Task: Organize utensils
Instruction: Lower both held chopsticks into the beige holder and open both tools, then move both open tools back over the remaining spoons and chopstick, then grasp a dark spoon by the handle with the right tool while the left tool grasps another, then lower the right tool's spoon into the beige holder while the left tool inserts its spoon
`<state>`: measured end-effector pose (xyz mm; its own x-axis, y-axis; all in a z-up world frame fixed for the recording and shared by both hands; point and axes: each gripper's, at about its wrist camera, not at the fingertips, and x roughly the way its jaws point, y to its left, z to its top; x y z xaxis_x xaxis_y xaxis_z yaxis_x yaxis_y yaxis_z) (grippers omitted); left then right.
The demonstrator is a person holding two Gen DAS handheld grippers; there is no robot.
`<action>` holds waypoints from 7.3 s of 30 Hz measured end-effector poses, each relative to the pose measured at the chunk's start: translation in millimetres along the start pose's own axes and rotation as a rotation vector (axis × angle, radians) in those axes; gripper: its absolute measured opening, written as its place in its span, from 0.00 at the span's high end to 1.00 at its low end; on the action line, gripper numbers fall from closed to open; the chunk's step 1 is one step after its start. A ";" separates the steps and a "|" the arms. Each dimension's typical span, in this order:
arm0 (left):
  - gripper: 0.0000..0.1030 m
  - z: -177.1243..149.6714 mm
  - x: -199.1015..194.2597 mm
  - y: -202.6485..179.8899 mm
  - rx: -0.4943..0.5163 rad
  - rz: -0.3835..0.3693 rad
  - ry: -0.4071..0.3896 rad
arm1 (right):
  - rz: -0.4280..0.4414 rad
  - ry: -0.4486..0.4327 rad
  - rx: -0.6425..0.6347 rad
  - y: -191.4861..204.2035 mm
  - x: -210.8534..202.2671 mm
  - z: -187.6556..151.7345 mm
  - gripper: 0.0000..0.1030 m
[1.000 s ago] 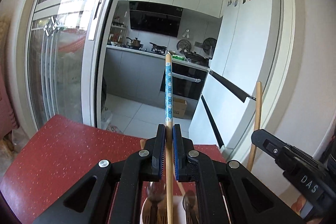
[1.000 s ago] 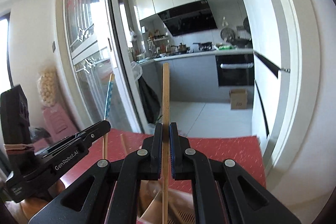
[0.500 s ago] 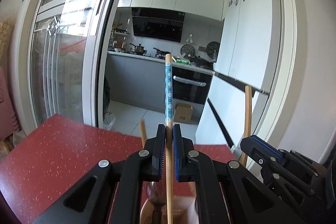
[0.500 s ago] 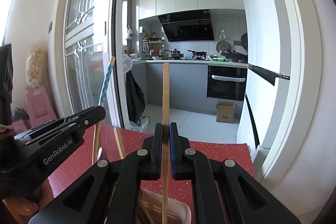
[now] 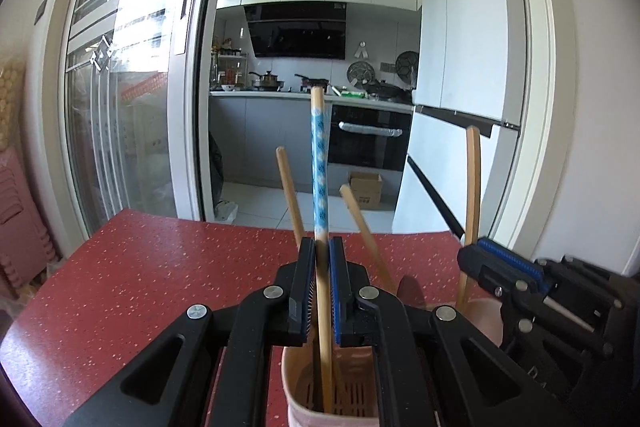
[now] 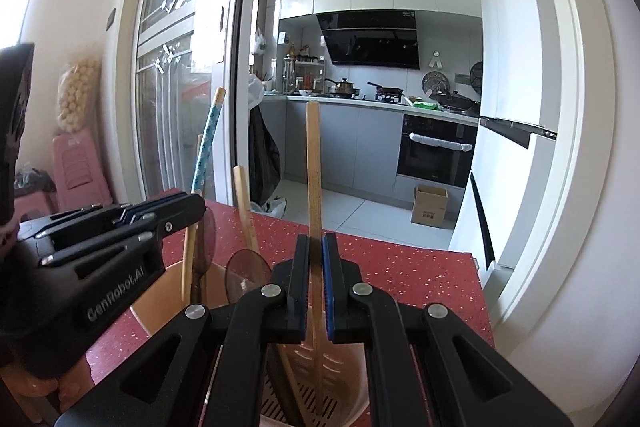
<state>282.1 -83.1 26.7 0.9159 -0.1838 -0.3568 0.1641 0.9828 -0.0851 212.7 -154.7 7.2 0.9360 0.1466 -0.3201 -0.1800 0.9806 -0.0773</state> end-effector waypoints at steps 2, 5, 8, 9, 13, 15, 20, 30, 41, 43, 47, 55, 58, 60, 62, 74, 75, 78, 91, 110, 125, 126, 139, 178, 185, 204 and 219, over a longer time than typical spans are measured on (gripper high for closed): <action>0.64 -0.4 0.6 2.1 -0.006 0.004 0.019 | 0.001 0.015 0.006 0.3 2.2 1.7 0.93; 0.64 0.8 -1.8 4.5 -0.012 0.016 0.035 | 0.030 0.061 0.036 -2.5 10.1 5.1 0.93; 0.64 3.4 -6.2 7.8 -0.020 0.019 0.044 | 0.039 0.091 0.068 -8.8 15.8 6.5 0.93; 0.64 3.9 -8.4 8.3 -0.021 0.022 0.046 | 0.045 0.100 0.083 -10.8 16.9 6.7 0.93; 0.64 4.4 -15.4 10.4 -0.024 0.031 0.057 | 0.065 0.135 0.127 -16.0 16.6 5.6 0.69; 0.64 3.4 -21.0 12.3 -0.031 0.037 0.070 | 0.067 0.135 0.140 -18.6 11.1 5.8 0.65; 0.64 -6.3 -38.9 19.5 -0.047 0.033 0.126 | 0.080 0.129 0.173 -20.8 -13.9 6.9 0.48; 0.64 -61.9 -90.9 40.5 -0.067 0.048 0.291 | 0.098 0.238 0.296 -19.5 -68.4 -27.8 0.37; 0.64 -135.4 -142.9 58.3 -0.088 0.102 0.449 | 0.104 0.449 0.384 2.3 -103.2 -106.9 0.37; 0.64 -142.7 -150.2 58.3 -0.091 0.099 0.460 | 0.088 0.476 0.403 4.5 -109.7 -118.6 0.37; 0.64 -153.5 -157.2 57.5 -0.076 0.098 0.496 | 0.068 0.522 0.438 7.9 -121.0 -136.6 0.37; 0.64 -171.6 -173.6 55.0 -0.074 0.079 0.517 | 0.032 0.563 0.459 13.0 -141.1 -162.2 0.32; 0.64 -176.0 -176.2 56.4 -0.084 0.083 0.531 | 0.024 0.567 0.465 13.5 -146.6 -166.3 0.30; 0.64 -177.5 -176.8 57.1 -0.089 0.082 0.536 | 0.021 0.572 0.466 12.9 -149.2 -169.0 0.30; 0.64 -179.2 -179.6 58.2 -0.092 0.084 0.537 | 0.016 0.574 0.470 12.4 -151.9 -171.3 0.29; 0.00 -177.6 -189.6 71.7 -0.128 0.145 0.517 | 0.005 0.565 0.466 12.9 -157.4 -170.0 0.21; 0.00 -178.4 -189.3 72.9 -0.131 0.144 0.523 | 0.006 0.560 0.466 12.7 -158.0 -169.2 0.19; 0.00 -181.0 -189.0 74.3 -0.131 0.138 0.537 | 0.016 0.557 0.461 13.4 -157.5 -167.9 0.05; 0.00 -185.0 -178.4 58.2 -0.057 0.117 0.574 | 0.041 0.674 0.314 31.7 -139.8 -168.5 0.00; 0.00 -189.0 -134.2 45.9 0.072 0.060 0.647 | 0.138 0.819 0.143 64.8 -95.8 -163.2 0.30; 0.00 -185.9 -115.5 41.6 0.124 0.021 0.683 | 0.119 0.910 -0.044 100.3 -73.1 -158.1 0.62; 0.00 -185.0 -113.4 41.4 0.124 0.014 0.689 | 0.124 0.920 -0.053 101.8 -71.9 -157.5 0.62; 0.34 -171.5 -103.5 13.9 0.257 -0.156 0.791 | 0.165 0.990 -0.080 107.3 -52.0 -146.2 0.88; 0.60 -69.0 -150.5 42.6 0.059 -0.064 0.392 | 0.248 0.632 0.283 3.3 -112.5 -81.4 0.88; 0.60 -24.5 -129.9 38.3 -0.021 -0.082 0.288 | 0.226 0.495 0.309 -18.5 -109.4 -35.1 0.88; 0.60 37.5 -22.8 20.8 -0.144 -0.086 0.107 | 0.180 0.148 0.352 -50.0 -30.5 45.7 0.88; 0.60 -0.1 -10.3 -0.2 -0.059 -0.040 -0.021 | 0.038 0.048 0.114 -12.1 -4.1 1.1 0.88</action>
<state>272.6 -81.4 30.3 0.9168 -0.2216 -0.3323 0.1791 0.9717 -0.1540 211.4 -167.0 10.5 0.9132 0.1800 -0.3656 -0.1767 0.9833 0.0429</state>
